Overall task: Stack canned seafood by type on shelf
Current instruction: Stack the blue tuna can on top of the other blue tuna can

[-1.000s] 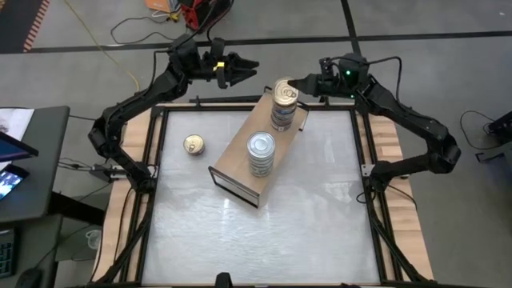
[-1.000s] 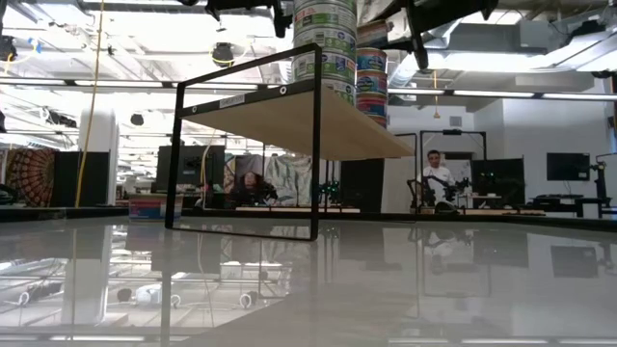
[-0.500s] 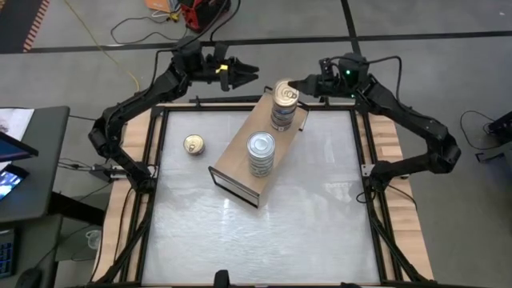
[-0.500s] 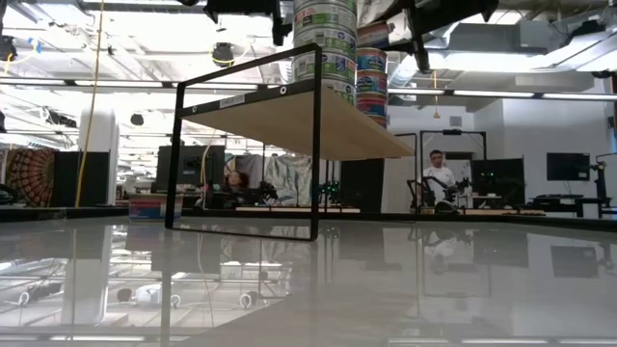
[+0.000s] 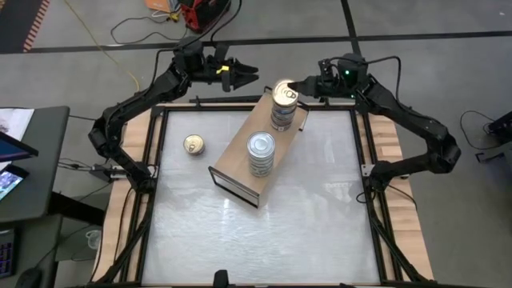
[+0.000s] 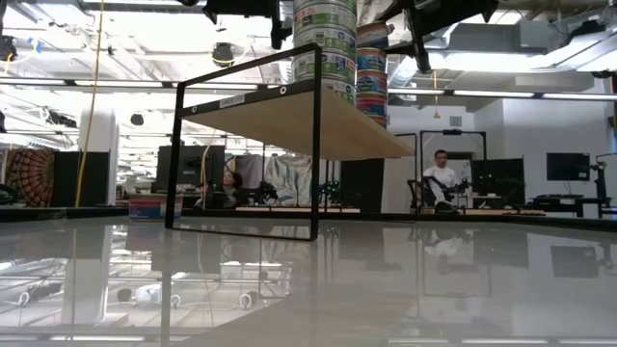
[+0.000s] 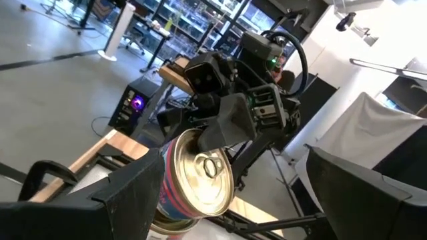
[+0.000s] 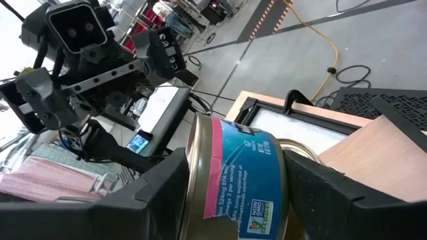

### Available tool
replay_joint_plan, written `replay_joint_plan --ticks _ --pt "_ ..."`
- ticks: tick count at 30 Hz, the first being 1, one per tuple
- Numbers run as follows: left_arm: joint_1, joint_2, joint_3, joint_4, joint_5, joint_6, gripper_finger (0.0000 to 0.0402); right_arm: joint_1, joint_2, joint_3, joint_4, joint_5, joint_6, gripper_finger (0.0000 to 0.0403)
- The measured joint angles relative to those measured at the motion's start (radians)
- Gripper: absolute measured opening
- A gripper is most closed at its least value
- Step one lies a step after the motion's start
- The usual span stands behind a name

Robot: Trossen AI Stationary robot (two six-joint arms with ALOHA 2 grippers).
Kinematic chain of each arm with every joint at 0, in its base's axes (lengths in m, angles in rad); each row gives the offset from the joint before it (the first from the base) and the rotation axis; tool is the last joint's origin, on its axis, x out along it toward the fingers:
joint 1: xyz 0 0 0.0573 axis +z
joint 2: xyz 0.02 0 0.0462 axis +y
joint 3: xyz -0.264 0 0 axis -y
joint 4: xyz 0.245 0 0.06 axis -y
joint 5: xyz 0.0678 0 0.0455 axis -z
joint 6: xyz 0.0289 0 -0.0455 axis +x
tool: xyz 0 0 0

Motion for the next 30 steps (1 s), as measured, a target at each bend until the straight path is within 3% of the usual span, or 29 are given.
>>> replay_joint_plan --ticks 16,19,24,30 --pt "0.006 -0.008 0.0 -0.024 0.019 0.007 0.0352 0.012 0.0 -0.001 -0.053 -0.005 -0.025 0.0311" --pt "0.01 -0.031 0.0 -0.078 -0.034 0.069 0.0352 0.012 -0.004 -0.001 -0.058 -0.005 -0.025 0.0311" --pt "0.01 -0.093 0.0 -0.254 -0.22 0.265 0.0352 0.01 -0.018 0.017 -0.13 -0.005 -0.034 0.0311" --pt "0.01 -0.125 0.0 -0.401 -0.245 0.319 0.0352 0.01 -0.018 0.04 -0.163 -0.004 -0.06 0.0311"
